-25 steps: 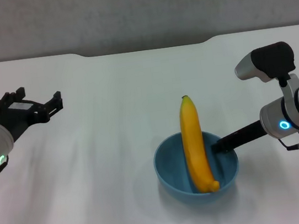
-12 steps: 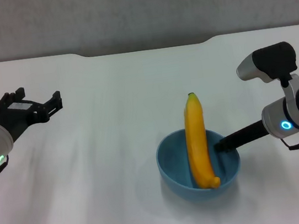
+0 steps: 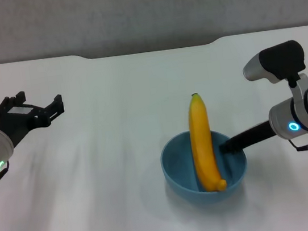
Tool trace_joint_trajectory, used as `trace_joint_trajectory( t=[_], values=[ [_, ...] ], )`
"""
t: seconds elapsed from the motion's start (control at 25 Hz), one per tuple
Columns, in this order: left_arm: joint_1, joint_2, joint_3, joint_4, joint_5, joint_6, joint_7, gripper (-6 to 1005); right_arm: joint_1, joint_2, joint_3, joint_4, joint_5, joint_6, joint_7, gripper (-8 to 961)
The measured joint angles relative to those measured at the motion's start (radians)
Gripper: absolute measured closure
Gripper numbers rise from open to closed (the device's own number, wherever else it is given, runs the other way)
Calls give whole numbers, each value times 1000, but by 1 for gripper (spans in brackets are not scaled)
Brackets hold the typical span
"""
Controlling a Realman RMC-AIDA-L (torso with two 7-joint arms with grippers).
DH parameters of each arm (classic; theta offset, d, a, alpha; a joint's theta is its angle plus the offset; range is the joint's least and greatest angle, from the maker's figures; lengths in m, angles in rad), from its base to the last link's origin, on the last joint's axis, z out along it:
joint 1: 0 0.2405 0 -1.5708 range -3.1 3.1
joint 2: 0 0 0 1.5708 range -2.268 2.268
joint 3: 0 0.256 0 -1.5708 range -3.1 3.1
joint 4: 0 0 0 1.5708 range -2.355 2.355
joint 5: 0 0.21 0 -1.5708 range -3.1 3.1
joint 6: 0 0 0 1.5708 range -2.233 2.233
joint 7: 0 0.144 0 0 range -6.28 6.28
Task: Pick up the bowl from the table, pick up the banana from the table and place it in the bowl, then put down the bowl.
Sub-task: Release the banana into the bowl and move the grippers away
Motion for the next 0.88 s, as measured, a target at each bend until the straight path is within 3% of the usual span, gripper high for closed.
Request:
trace_joint_trajectory(
  t=[0.16, 0.36, 0.56, 0.68, 0.88],
  values=[
    [-3, 0, 0, 18, 0, 0, 2, 106, 6, 2, 4, 5, 19, 12, -27, 915],
    [0, 0, 0, 20, 0, -2, 2, 105, 8, 3, 4, 5, 83, 2, -99, 746],
    [5, 1, -1, 23, 0, -2, 2, 105, 8, 3, 4, 14, 92, -17, -120, 505],
    [15, 2, -10, 23, 0, -2, 0, 105, 4, -1, 5, -3, 95, -73, -118, 270],
    [30, 3, -14, 20, -9, -2, 4, 105, -67, -1, 4, -162, 169, -266, -121, 170]
  ],
)
